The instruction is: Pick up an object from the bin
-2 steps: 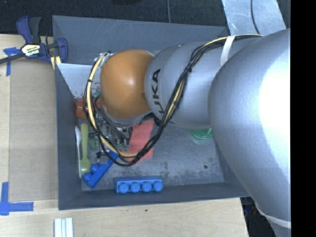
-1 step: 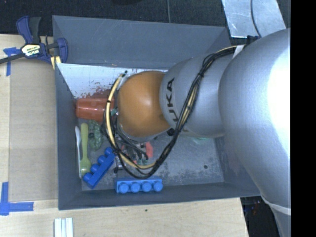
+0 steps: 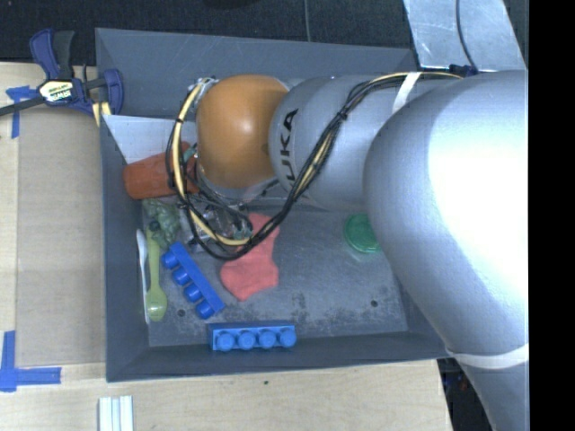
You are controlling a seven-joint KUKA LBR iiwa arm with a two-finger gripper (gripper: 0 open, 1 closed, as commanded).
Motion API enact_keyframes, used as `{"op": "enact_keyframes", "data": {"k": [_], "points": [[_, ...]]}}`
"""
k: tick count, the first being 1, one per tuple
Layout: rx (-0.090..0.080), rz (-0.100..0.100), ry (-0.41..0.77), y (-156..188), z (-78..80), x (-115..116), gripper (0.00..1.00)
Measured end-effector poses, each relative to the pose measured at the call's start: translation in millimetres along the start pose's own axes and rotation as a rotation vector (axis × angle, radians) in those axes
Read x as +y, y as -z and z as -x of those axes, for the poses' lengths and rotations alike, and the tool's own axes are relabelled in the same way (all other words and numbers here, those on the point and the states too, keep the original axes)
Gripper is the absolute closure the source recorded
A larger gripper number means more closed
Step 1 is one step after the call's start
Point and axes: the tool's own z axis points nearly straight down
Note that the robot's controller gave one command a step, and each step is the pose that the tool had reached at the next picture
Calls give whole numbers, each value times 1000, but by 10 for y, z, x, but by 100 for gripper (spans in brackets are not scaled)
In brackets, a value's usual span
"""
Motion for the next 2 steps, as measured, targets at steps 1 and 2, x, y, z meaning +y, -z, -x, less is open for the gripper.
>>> {"op": "enact_keyframes", "data": {"k": [1, 2], "points": [[0, 0, -1, 1, 0, 0, 100], [5, 0, -31, 67, -25, -14, 100]]}}
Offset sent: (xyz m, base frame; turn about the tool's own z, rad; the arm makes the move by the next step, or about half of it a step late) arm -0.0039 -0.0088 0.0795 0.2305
